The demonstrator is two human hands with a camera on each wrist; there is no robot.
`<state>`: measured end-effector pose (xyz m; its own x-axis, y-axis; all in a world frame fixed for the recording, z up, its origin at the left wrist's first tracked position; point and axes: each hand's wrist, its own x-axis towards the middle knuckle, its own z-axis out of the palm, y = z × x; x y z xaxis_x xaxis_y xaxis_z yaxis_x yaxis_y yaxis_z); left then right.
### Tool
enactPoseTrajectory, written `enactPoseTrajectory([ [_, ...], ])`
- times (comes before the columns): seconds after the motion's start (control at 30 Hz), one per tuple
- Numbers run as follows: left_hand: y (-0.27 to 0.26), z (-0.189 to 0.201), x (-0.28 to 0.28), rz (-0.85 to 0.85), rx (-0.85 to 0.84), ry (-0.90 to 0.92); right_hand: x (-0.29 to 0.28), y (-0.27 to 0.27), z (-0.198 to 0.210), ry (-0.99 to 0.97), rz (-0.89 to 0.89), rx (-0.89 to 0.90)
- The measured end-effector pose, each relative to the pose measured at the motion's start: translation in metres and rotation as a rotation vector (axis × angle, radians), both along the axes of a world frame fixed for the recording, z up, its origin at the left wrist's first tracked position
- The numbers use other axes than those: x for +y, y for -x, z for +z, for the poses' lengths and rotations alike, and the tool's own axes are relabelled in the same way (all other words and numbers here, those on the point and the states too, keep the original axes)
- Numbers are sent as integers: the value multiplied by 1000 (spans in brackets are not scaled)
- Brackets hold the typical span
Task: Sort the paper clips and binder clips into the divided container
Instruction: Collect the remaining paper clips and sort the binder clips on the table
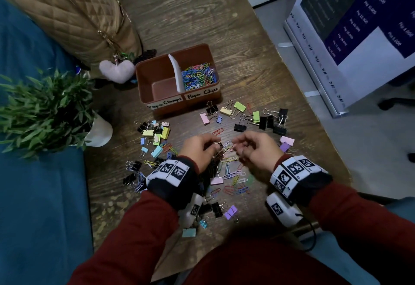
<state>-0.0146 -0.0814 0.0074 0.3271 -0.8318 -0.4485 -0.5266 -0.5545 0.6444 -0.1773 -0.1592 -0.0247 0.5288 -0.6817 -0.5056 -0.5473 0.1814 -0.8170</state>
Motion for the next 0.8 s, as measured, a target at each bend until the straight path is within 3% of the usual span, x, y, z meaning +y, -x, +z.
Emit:
enactPoseTrajectory([
  [0.1, 8, -1, -5, 119, 184, 54, 3, -2, 12, -19, 82, -114],
  [0.17, 14, -4, -9, 140, 229, 76, 2, -3, 15, 42, 102, -89],
  [0.3, 23, -7, -14, 162, 277, 49, -10, 1, 10, 137, -17, -46],
  [0.37, 21, -7, -13, 103, 161, 44, -20, 10, 5, 218, -30, 46],
  [0.43, 13, -6, -8, -22, 6, 22, -28, 20, 2, 340, 72, 202],
  [0.6, 2, -5, 23, -359, -255, -282, -20, 32, 1, 554, 306, 334],
  [0.7, 14, -12, 38, -401, -414, -333, -3, 32, 3, 640, 403, 304],
  [0.8, 25, -24, 44, -347, -470, -305, 19, 32, 1, 660, 585, 305],
])
